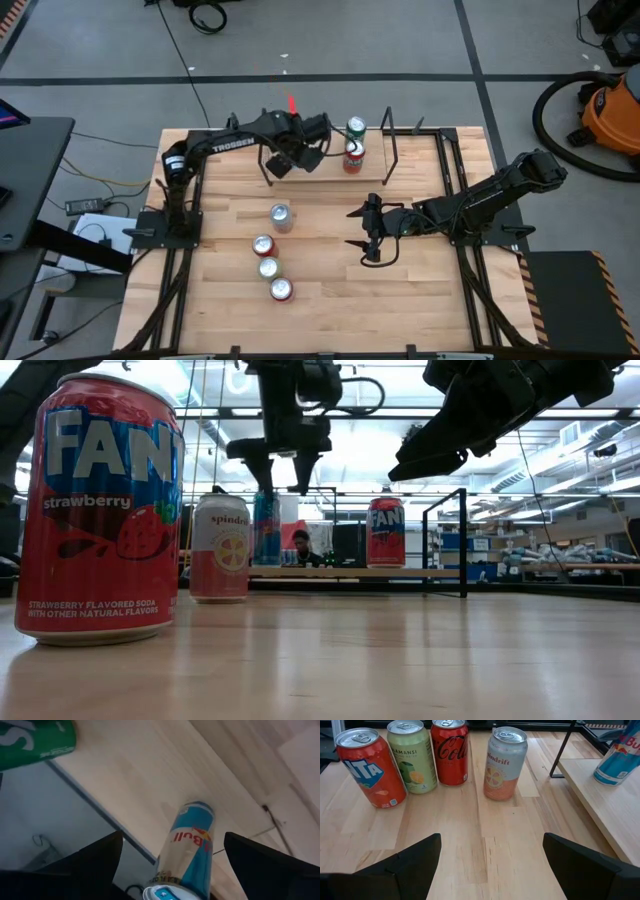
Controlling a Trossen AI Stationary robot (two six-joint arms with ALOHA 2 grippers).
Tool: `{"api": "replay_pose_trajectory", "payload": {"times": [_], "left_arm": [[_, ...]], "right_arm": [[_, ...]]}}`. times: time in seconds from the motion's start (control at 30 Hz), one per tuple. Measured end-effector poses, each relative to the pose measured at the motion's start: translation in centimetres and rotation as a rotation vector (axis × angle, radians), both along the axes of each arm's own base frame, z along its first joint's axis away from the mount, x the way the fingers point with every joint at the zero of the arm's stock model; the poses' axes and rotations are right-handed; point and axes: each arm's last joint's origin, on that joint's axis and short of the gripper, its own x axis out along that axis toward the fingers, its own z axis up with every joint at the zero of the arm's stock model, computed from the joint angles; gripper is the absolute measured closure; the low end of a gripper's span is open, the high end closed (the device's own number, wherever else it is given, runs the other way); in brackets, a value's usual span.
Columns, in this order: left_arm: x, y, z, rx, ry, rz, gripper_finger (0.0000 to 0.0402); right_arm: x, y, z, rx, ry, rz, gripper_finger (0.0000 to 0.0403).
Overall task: Place canned beverage on shelf
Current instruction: Put the white-orange soda can on the shelf
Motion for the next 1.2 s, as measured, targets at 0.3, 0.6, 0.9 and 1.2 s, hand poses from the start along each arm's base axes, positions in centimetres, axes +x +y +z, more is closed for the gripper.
{"api": "replay_pose_trajectory", "payload": {"times": [0.3, 0.6, 0.9, 1.2], "left_arm": [[1.4, -4.7, 0.1, 0.011, -0.113, 0.164, 0.004], [2.2, -10.1, 0.0, -0.145, -0.307, 0.497, 0.004], [0.5, -17.0, -0.4, -0.214, -0.192, 0.587, 0.004], [0.1, -20.6, -0.9, -0.188, -0.219, 0.521, 0.004]], "right_arm": [[0.0, -0.1, 0.0, -0.031, -0.004, -0.034, 0.0041], [0.0, -0.2, 0.0, -0.039, -0.006, -0.048, 0.0041], [0.0, -0.1, 0.0, 0.028, -0.012, -0.061, 0.0041], [-0.3, -0.2, -0.5, 0.06, 0.043, -0.074, 0.0041]]}}
